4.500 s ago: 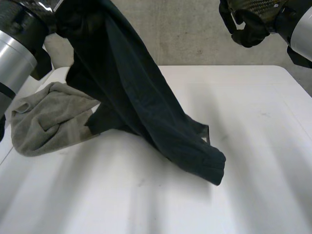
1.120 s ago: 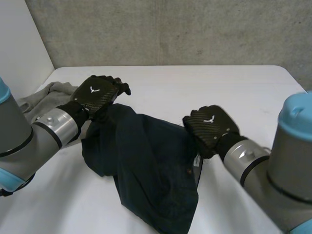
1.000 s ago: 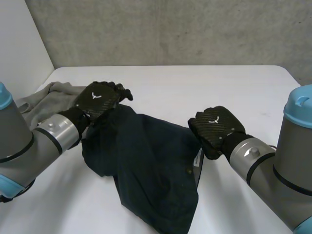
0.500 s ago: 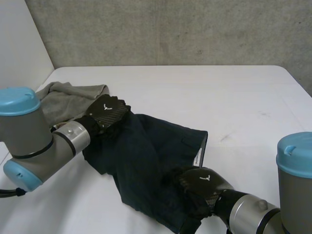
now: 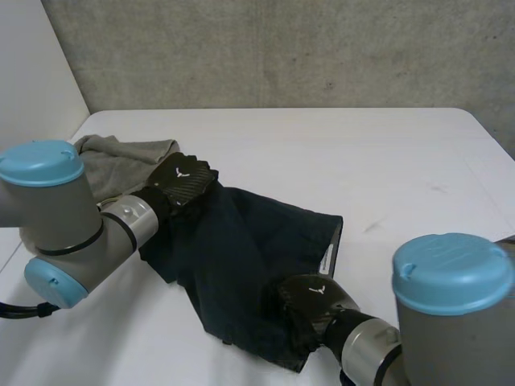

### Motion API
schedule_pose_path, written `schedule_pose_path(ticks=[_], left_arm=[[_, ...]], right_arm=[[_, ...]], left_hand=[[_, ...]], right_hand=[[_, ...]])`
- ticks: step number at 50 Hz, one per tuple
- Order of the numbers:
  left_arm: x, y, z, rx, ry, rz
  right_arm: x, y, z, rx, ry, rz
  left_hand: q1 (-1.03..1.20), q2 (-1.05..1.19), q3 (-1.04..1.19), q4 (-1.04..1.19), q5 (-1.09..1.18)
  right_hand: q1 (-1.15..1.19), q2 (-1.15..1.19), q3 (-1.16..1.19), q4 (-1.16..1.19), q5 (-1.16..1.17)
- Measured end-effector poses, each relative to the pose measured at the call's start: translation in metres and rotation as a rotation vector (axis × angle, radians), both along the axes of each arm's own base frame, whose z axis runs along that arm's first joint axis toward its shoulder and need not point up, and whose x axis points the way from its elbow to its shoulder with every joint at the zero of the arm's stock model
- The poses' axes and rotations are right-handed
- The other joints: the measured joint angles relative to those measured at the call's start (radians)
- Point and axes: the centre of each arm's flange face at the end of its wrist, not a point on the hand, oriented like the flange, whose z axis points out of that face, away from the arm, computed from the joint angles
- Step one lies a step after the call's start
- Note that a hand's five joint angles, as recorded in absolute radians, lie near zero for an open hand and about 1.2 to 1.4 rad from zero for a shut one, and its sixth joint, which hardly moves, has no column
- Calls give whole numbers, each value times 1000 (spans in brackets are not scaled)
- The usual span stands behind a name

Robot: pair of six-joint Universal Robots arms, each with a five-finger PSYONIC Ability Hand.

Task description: Fold the laundry.

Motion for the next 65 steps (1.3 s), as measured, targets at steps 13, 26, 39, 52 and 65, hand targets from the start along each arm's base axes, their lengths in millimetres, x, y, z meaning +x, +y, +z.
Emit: schedule_pose_path(ticks=[13, 26, 39, 52, 65], left_arm=[[7, 11, 48, 4, 86, 31], [41, 71, 219, -323, 388, 101], [63, 123, 294, -546, 520, 132], [55, 97, 272, -420, 512, 142], [6, -13, 158, -129, 382, 172]], right_arm=[[21, -28, 55, -243, -70, 39], [-16, -81, 209, -805, 51, -23], [-36, -70, 293, -1043, -65, -125], [-39, -74, 291, -1004, -15, -110], [-9, -169, 178, -734, 112, -90]], left_hand=[[0, 1, 2, 0, 0], [0, 2, 3, 4, 0], [1, 2, 3, 4, 0], [1, 3, 4, 4, 0], [1, 3, 4, 4, 0]], right_hand=[[388, 491, 497, 507, 500], [388, 491, 497, 508, 504], [389, 491, 497, 508, 504], [389, 491, 497, 508, 504], [389, 491, 497, 508, 504]])
